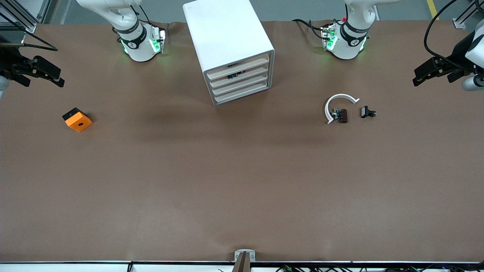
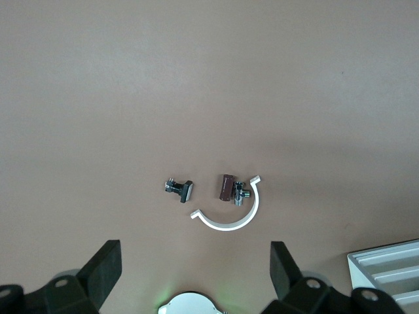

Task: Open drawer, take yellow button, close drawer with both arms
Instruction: 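Reach the left gripper toward the white cabinet's top drawer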

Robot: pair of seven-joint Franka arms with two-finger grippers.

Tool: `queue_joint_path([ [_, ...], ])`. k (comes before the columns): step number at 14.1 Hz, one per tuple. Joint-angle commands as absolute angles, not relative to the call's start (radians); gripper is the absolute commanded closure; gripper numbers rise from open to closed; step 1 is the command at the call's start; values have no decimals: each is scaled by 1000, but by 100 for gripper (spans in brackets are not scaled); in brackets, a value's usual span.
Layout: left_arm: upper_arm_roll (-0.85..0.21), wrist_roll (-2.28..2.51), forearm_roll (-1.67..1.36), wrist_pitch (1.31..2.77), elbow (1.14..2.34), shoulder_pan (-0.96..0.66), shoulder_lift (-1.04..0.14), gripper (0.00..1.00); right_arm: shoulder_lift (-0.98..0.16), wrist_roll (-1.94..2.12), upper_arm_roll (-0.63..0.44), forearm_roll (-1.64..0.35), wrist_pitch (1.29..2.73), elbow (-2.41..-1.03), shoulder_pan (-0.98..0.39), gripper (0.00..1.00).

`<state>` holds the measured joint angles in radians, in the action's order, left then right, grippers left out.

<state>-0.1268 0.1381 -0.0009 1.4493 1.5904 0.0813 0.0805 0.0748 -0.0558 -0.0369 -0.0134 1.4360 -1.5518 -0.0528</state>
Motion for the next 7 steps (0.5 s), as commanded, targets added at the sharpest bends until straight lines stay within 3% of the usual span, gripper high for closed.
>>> queue_joint_path([
  [1, -133, 121, 21, 1428, 1560, 83, 68, 0, 84, -66, -37, 2, 1433, -1546, -61, 0],
  [7, -126, 133, 21, 1428, 1497, 97, -8, 0, 84, -66, -37, 2, 1433, -1546, -61, 0],
])
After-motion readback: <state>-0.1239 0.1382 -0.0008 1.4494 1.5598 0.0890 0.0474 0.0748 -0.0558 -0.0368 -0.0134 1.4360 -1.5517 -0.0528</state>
